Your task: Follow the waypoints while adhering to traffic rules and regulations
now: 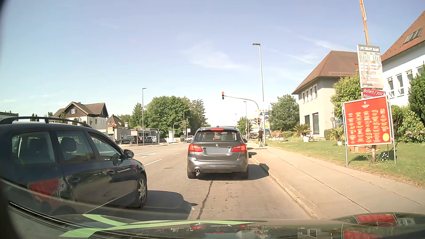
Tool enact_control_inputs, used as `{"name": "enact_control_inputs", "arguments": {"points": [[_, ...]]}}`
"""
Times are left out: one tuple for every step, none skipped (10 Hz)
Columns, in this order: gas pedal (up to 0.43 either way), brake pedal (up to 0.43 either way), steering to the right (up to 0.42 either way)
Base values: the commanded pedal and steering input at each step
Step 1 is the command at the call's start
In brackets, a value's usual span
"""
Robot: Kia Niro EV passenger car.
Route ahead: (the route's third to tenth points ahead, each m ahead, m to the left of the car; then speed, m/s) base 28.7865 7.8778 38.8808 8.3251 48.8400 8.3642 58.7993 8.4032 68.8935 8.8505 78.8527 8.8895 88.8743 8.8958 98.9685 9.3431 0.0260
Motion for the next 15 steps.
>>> {"name": "enact_control_inputs", "arguments": {"points": [[0.0, 0.226, -0.036], [0.0, 0.226, -0.036], [0.0, 0.226, -0.038], [0.0, 0.226, -0.038], [0.0, 0.226, -0.038], [0.0, 0.226, -0.038], [0.0, 0.226, -0.037], [0.0, 0.226, -0.038], [0.0, 0.226, -0.037], [0.0, 0.226, -0.037], [0.0, 0.226, -0.037], [0.0, 0.226, -0.034], [0.0, 0.226, -0.033], [0.0, 0.226, -0.033], [0.0, 0.226, -0.033]]}}
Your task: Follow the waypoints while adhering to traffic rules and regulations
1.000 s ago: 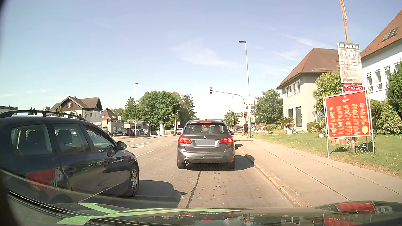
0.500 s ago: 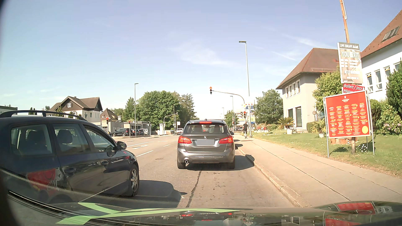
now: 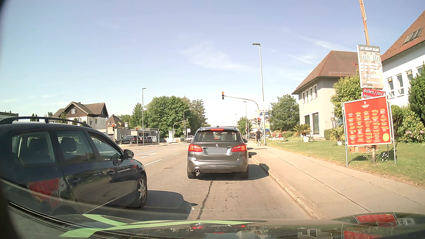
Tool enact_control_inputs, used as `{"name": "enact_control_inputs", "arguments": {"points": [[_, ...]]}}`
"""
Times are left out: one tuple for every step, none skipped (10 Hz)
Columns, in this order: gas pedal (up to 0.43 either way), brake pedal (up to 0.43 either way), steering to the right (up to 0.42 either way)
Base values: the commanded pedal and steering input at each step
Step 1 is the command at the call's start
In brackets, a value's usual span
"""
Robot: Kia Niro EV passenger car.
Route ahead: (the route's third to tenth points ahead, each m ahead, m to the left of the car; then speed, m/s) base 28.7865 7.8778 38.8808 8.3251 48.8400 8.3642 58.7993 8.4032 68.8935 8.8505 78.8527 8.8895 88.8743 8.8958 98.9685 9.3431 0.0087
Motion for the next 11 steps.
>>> {"name": "enact_control_inputs", "arguments": {"points": [[0.0, 0.226, -0.033], [0.0, 0.226, -0.032], [0.0, 0.22, -0.032], [0.0, 0.226, -0.032], [0.0, 0.226, -0.033], [0.0, 0.226, -0.033], [0.0, 0.226, -0.033], [0.0, 0.226, -0.032], [0.0, 0.226, -0.032], [0.0, 0.226, -0.033], [0.0, 0.226, -0.033]]}}
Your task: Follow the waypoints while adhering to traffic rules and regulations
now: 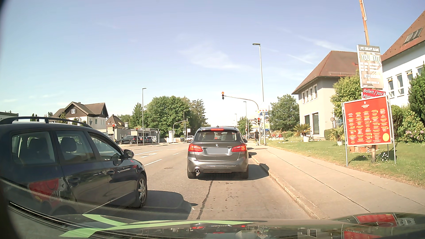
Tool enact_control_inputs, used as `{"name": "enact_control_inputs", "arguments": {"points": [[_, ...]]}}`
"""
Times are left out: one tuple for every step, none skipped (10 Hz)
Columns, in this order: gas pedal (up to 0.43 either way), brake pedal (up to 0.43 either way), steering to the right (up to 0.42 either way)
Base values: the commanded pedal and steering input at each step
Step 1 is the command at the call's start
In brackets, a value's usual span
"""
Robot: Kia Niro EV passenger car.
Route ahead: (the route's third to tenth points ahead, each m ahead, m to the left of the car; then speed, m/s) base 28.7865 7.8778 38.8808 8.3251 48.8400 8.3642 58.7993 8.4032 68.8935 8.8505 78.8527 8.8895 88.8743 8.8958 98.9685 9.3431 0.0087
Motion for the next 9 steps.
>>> {"name": "enact_control_inputs", "arguments": {"points": [[0.0, 0.226, -0.032], [0.0, 0.226, -0.032], [0.0, 0.232, -0.028], [0.0, 0.226, -0.028], [0.0, 0.226, -0.028], [0.0, 0.226, -0.027], [0.0, 0.226, -0.026], [0.0, 0.22, -0.029], [0.0, 0.22, -0.029]]}}
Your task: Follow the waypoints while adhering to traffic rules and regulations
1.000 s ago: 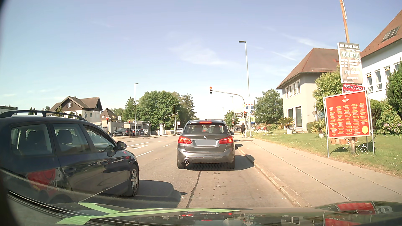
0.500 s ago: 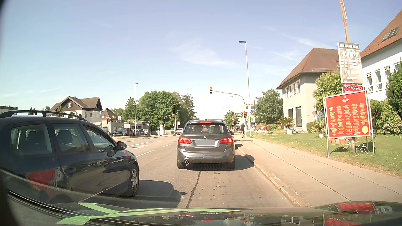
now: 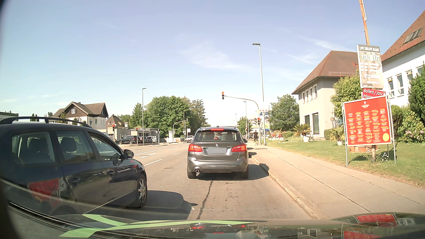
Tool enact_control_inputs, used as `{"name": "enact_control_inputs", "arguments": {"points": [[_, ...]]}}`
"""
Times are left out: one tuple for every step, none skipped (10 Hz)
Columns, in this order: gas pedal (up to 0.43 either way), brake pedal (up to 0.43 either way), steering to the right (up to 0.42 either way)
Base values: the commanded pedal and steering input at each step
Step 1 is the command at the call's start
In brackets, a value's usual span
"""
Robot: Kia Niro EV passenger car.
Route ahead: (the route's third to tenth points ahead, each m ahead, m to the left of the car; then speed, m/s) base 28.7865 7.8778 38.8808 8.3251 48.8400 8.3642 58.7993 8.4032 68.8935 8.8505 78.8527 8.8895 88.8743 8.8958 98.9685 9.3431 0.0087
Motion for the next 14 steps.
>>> {"name": "enact_control_inputs", "arguments": {"points": [[0.0, 0.22, -0.03], [0.0, 0.22, -0.029], [0.0, 0.226, -0.03], [0.0, 0.226, -0.03], [0.0, 0.226, -0.03], [0.0, 0.226, -0.03], [0.0, 0.226, -0.03], [0.0, 0.226, -0.03], [0.0, 0.226, -0.03], [0.0, 0.22, -0.03], [0.0, 0.226, -0.03], [0.0, 0.226, -0.03], [0.0, 0.226, -0.03], [0.0, 0.226, -0.03]]}}
